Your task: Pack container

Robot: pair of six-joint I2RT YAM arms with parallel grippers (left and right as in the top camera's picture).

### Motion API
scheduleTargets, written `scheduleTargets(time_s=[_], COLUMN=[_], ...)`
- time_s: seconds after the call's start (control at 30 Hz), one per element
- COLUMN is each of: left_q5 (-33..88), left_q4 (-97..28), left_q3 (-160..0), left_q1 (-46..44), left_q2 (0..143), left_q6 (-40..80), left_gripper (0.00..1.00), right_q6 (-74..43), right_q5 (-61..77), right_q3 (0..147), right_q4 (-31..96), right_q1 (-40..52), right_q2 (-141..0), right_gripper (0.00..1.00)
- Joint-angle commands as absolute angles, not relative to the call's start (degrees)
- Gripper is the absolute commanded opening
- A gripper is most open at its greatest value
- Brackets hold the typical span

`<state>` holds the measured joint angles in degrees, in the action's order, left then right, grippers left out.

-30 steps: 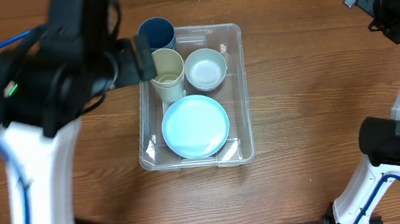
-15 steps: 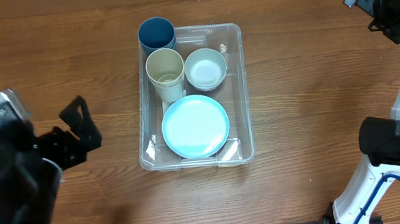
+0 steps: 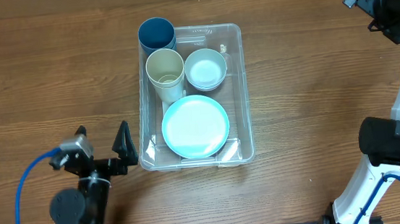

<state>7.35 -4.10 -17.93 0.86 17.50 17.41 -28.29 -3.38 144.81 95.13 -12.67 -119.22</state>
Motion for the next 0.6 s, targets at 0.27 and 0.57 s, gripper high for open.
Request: scheduleTargets(time_s=[0.27, 0.57], left_q5=[8.62, 7.44], left_q4=[-1.8, -3.99], left_q3=[-4.14, -0.27], left_q1=[3.44, 4.54], left_q2=[4.51, 0.14], left_q6=[11.77, 8.21], left_gripper=[1.0, 1.0], right_q6=[-28.56, -28.58], right_q5=[-3.79, -3.79], right_q3=[145.88, 145.88], right_q4=[94.83, 94.83], right_q1=[-12.56, -12.56], right_q2=[-118.21, -118.21], right_gripper=[1.0, 1.0])
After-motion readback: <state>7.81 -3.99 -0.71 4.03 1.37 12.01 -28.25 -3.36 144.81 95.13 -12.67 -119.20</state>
